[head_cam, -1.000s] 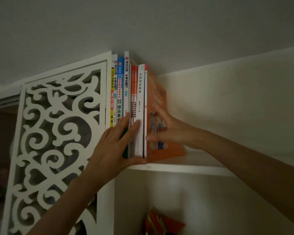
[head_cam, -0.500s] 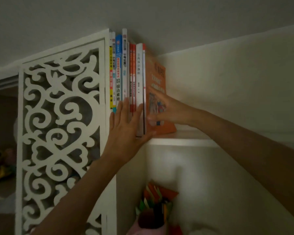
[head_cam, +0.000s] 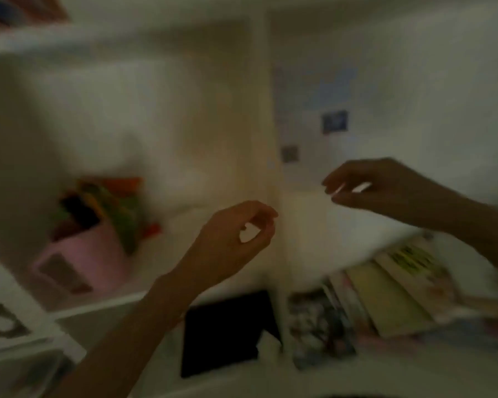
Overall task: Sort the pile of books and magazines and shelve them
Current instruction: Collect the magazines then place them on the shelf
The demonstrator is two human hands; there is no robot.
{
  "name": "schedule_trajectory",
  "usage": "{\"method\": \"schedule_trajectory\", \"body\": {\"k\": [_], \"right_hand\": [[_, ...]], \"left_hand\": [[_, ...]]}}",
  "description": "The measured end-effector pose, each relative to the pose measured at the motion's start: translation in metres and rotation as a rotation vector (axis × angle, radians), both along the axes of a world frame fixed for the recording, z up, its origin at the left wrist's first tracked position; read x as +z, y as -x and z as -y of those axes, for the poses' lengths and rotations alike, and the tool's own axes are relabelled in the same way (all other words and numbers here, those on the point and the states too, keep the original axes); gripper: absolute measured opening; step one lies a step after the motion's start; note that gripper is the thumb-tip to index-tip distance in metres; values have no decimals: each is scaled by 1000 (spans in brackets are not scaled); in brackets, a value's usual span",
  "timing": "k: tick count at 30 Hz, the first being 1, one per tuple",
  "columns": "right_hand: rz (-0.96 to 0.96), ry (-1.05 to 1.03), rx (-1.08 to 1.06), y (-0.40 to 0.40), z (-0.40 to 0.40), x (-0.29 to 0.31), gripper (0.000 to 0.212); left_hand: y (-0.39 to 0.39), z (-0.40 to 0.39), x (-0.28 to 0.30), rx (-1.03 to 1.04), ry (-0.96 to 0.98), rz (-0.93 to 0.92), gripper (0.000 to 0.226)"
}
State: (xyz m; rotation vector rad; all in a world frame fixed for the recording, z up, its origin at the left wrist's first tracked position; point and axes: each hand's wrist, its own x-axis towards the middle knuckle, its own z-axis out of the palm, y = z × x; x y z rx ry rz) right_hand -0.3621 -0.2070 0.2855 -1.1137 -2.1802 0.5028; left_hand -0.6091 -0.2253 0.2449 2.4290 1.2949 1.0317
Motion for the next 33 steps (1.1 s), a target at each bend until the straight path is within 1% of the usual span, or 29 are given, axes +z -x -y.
{"method": "schedule_trajectory", "body": {"k": [1, 3, 4, 6, 8, 9, 10, 12, 13, 15, 17, 18, 20, 21, 22, 24, 25, 27, 28, 30, 33], "right_hand": [[40, 106, -65, -26, 0, -33, 21], [55, 294, -202, -78, 8, -92, 19], [63, 369, -270, -102, 13, -117, 17], [107, 480, -388, -148, 24, -157, 24], [122, 552, -458, -194, 29, -191, 25], [121, 573, -486, -215, 30, -207, 24], [118, 586, -516, -236, 29, -221, 23], [109, 629, -552, -275, 21, -247, 24], [96, 652, -556, -293, 15, -257, 22], [49, 629, -604, -326, -1, -270, 21], [17, 484, -735, -361, -21, -281, 27], [-9, 435, -821, -378, -31, -284, 30], [-63, 396, -977, -410, -51, -286, 31], [-70, 413, -1021, -426, -62, -290, 30], [-70, 471, -1054, -438, -71, -291, 31], [-125, 650, -1083, -449, -85, -293, 39], [-168, 706, -1081, -449, -90, -295, 39], [-256, 760, -1069, -442, -98, -299, 36], [-289, 773, -1069, -440, -101, -301, 37], [-358, 790, -1066, -437, -106, -303, 39], [-588, 852, -1042, -441, -105, -303, 31]], "left_hand": [[-22, -7, -27, -53, 112, 6, 17], [-67, -20, -78, -155, 272, -14, 18], [-89, -26, -99, -199, 334, -25, 16], [-134, -35, -134, -266, 453, -30, 15], [-178, -46, -163, -287, 559, -25, 31], [-200, -54, -176, -276, 606, -25, 35], [-220, -62, -190, -265, 645, -25, 32], [-258, -80, -218, -225, 696, -26, 17], [-276, -89, -232, -192, 714, -27, 13], [-312, -104, -255, -120, 760, -9, 19], [-350, -118, -271, -36, 818, 44, 23], [-368, -123, -274, 24, 842, 89, 21], [-401, -135, -282, 143, 869, 191, 9], [-416, -140, -284, 181, 886, 232, 7], [-429, -144, -287, 201, 909, 279, 11], [-451, -152, -288, 261, 1002, 378, 18], [-459, -158, -288, 302, 1072, 450, 22], [-470, -173, -291, 358, 1208, 598, 33], [-474, -179, -289, 379, 1255, 645, 33], [-477, -187, -287, 395, 1303, 661, 32], [-477, -190, -279, 278, 1304, 591, 26]]}}
